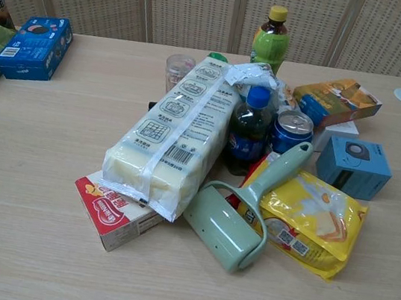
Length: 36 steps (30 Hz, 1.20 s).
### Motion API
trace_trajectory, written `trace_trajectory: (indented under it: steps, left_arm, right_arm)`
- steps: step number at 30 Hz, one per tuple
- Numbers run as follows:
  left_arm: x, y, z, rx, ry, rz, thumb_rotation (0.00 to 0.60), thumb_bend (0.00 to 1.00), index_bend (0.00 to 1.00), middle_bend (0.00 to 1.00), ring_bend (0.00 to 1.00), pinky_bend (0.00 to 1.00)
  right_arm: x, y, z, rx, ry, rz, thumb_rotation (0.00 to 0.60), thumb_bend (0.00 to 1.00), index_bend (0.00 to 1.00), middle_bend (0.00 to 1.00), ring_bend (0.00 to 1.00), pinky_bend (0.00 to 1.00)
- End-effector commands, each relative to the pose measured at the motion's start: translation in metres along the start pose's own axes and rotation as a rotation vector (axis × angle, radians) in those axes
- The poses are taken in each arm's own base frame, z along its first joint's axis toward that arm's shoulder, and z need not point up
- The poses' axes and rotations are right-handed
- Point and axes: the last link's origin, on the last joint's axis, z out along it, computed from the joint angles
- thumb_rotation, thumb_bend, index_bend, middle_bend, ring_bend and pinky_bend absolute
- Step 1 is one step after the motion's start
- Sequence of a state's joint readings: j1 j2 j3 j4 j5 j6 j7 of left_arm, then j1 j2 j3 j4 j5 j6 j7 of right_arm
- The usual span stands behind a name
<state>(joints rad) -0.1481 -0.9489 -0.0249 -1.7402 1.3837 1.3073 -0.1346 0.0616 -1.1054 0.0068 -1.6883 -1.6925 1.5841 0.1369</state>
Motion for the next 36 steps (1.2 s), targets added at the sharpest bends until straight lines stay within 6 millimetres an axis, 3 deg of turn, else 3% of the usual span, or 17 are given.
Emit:
trace_trajectory:
  steps: [1, 6, 9, 12, 16, 22, 31, 36]
  left_arm:
    - [-0.001, 0.0, 0.0, -0.002, -0.003, 0.003, 0.6, 0.0, 0.0, 0.0, 0.0, 0.0]
    - [-0.003, 0.004, 0.002, -0.037, -0.014, 0.021, 0.6, 0.0, 0.0, 0.0, 0.0, 0.0]
    - [-0.006, 0.018, 0.01, -0.145, 0.011, 0.024, 0.6, 0.0, 0.0, 0.0, 0.0, 0.0]
    - [-0.009, 0.042, 0.028, -0.373, 0.055, 0.096, 0.6, 0.0, 0.0, 0.0, 0.0, 0.0]
    - [-0.011, 0.076, 0.06, -0.642, 0.124, 0.32, 0.6, 0.0, 0.0, 0.0, 0.0, 0.0]
    - [-0.006, 0.133, 0.098, -0.929, 0.258, 0.563, 0.6, 0.0, 0.0, 0.0, 0.0, 0.0]
    - [-0.03, 0.204, 0.106, -1.198, 0.25, 0.861, 0.6, 0.0, 0.0, 0.0, 0.0, 0.0]
    - [-0.049, 0.222, 0.109, -1.261, 0.2, 1.003, 0.6, 0.0, 0.0, 0.0, 0.0, 0.0]
  right_arm:
    - [0.0, 0.0, 0.0, -0.001, 0.0, 0.001, 0.6, 0.0, 0.0, 0.0, 0.0, 0.0]
    - [0.001, 0.001, 0.0, -0.005, 0.002, 0.001, 0.6, 0.0, 0.0, 0.0, 0.0, 0.0]
    - [0.001, 0.003, 0.001, -0.016, 0.006, -0.002, 0.6, 0.0, 0.0, 0.0, 0.0, 0.0]
    - [0.0, 0.003, 0.002, -0.018, 0.001, -0.001, 0.6, 0.0, 0.0, 0.0, 0.0, 0.0]
    - [0.003, 0.001, 0.001, -0.012, 0.013, 0.001, 0.6, 0.0, 0.0, 0.0, 0.0, 0.0]
    - [0.009, 0.003, 0.0, -0.021, 0.032, 0.016, 0.6, 0.0, 0.0, 0.0, 0.0, 0.0]
    - [0.012, 0.003, -0.001, -0.014, 0.037, 0.03, 0.6, 0.0, 0.0, 0.0, 0.0, 0.0]
    - [0.016, 0.004, -0.002, -0.015, 0.048, 0.047, 0.6, 0.0, 0.0, 0.0, 0.0, 0.0]
